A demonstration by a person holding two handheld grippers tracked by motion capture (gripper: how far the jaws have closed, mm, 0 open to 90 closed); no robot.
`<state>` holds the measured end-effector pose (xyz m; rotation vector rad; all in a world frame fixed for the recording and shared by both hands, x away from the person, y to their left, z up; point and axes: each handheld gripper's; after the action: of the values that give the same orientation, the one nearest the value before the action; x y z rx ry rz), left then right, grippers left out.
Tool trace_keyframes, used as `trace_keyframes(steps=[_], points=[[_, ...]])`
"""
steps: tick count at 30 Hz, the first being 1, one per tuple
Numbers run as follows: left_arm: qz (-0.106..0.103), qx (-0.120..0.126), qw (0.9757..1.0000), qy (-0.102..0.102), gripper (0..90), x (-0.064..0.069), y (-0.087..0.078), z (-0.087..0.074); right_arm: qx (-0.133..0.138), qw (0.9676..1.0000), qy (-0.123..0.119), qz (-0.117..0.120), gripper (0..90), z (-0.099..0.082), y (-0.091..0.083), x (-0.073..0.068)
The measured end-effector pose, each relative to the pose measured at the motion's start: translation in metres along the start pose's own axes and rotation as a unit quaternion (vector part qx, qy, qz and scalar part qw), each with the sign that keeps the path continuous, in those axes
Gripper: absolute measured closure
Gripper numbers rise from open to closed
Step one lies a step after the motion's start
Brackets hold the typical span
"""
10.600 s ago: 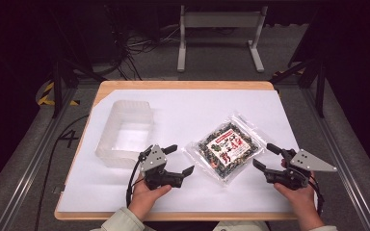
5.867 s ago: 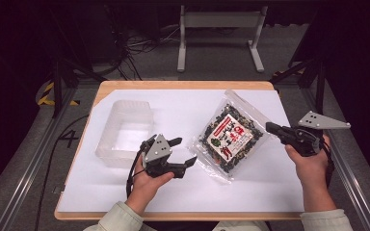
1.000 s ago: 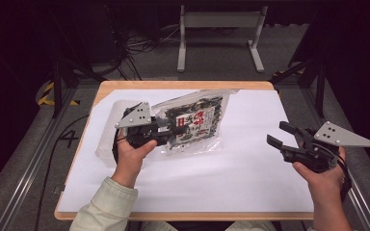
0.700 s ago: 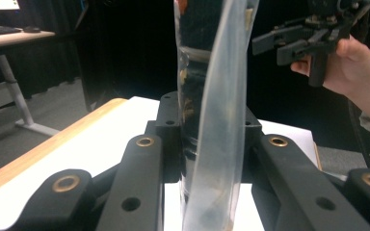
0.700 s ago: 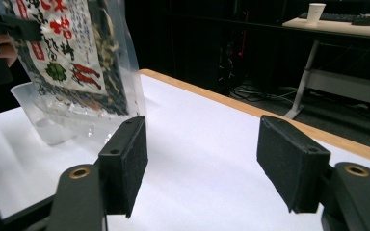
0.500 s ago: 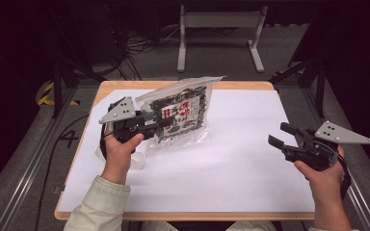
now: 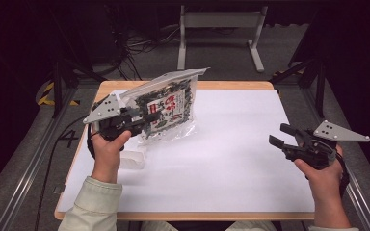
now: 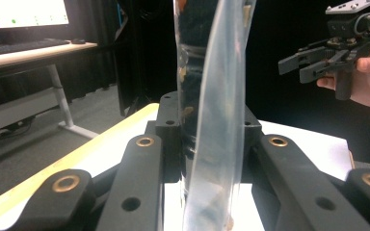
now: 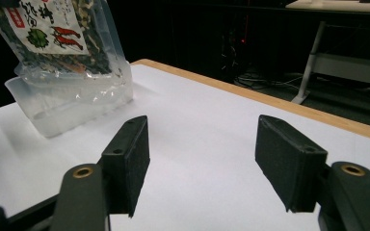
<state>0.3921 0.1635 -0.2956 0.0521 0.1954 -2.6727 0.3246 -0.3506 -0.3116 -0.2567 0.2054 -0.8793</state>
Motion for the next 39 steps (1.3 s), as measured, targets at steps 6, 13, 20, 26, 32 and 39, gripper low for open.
trace_keyframes(steps=[6, 13, 20, 26, 32, 39], points=[[0.022, 0.005, 0.9997, -0.006, 72.5, -0.006, -0.012, -0.003, -0.004, 1.0000, 0.000, 0.002, 38.0, 0.000, 0.004, 0.001], [0.053, 0.016, 0.9984, -0.012, 72.4, -0.013, -0.036, -0.006, -0.007, 0.9999, -0.001, 0.013, 38.0, 0.002, 0.011, -0.002], [0.075, 0.020, 0.9968, -0.018, 72.4, -0.015, -0.051, -0.009, -0.011, 0.9997, -0.003, 0.022, 38.0, 0.004, 0.018, -0.004], [0.090, 0.021, 0.9955, -0.020, 72.4, -0.017, -0.058, -0.012, -0.014, 0.9995, -0.007, 0.028, 38.0, 0.005, 0.023, -0.005], [0.106, 0.016, 0.9940, -0.021, 72.5, -0.020, -0.065, -0.014, -0.019, 0.9992, -0.008, 0.033, 38.2, 0.006, 0.028, -0.006], [0.139, 0.031, 0.9897, -0.019, 72.5, -0.033, -0.074, -0.025, -0.020, 0.9992, -0.008, 0.035, 38.1, 0.005, 0.028, -0.007]])
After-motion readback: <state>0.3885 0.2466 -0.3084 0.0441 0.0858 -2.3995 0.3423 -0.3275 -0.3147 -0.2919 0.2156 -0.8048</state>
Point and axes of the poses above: each handheld gripper's, and its own axes: y roughly forward along the jaws, z roughly out of its top, x roughly to its right, and after that the axes turned 3 degrees about y, right-handed
